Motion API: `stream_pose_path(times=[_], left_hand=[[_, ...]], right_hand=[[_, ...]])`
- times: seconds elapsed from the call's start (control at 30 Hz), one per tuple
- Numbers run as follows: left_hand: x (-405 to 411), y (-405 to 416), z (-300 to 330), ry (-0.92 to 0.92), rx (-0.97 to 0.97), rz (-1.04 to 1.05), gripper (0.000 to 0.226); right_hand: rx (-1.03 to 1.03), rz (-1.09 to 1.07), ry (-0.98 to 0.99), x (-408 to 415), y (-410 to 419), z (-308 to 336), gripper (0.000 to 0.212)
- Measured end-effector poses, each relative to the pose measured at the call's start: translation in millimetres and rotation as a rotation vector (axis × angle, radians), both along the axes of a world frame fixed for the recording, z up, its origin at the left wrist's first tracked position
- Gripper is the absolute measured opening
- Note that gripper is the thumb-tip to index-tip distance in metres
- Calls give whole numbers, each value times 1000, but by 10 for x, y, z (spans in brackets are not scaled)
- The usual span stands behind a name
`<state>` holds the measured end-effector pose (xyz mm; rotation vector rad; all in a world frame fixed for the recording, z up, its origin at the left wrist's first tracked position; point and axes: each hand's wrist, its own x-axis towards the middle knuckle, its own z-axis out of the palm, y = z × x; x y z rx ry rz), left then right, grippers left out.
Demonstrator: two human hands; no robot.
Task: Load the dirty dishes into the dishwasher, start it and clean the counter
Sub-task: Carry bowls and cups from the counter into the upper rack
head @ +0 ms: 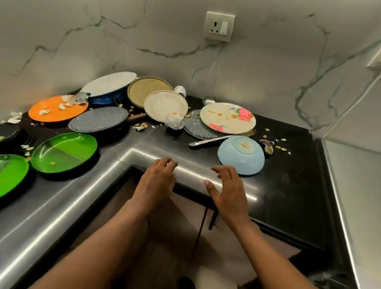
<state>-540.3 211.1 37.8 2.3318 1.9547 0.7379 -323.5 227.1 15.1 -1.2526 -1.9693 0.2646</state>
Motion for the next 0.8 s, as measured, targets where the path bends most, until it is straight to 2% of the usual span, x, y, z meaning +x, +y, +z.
stream_pose_path(times=[0.17,0.3,0.43,0.5,0.6,0.8], left_hand=[[169,722,45,10,-119,47,42],[-18,1270,46,35,-272,206,57],[-296,1628,-11,39,-423,314,79],[-347,1634,-29,80,-517,296,86],[-471,1714,-162,72,-625,309,83],[-531,1815,-205,29,-639,330,79]], right_hand=[[-14,-27,-9,1,848,66,41],[-54,15,-56,-242,1448,76,54],[-121,69,-127,-564,1958,18,65],[-112,72,-178,-676,2085,21,69],[-172,121,-212,-985,2451,-44,75],[-239,143,-249,-1458,2918,-204,89]])
